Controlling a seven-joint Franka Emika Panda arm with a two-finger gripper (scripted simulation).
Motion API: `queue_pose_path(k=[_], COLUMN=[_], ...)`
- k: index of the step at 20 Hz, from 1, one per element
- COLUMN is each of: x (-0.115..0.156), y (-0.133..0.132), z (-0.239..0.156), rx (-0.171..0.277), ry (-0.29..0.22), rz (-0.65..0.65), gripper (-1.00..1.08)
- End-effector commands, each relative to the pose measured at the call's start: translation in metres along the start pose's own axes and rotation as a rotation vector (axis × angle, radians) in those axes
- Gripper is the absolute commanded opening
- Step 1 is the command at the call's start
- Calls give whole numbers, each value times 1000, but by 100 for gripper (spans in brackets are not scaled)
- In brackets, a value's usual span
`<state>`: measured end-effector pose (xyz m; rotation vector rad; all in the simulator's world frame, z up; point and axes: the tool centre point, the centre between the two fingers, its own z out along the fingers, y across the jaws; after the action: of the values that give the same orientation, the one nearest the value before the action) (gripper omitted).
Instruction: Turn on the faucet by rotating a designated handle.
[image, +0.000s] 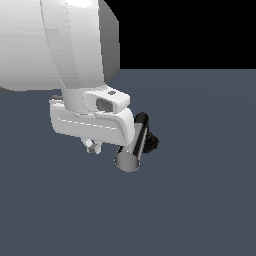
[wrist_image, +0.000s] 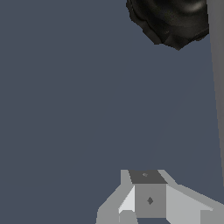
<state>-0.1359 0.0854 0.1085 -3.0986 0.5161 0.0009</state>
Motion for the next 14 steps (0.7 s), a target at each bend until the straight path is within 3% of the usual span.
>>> queue_pose_path(k=[1,5,14], x=[0,0,3], y=[0,0,38], z=[-1,-1,-1], rx=[0,0,0], ry=[1,1,1], rz=[0,0,0], gripper=[-100,-100,-100])
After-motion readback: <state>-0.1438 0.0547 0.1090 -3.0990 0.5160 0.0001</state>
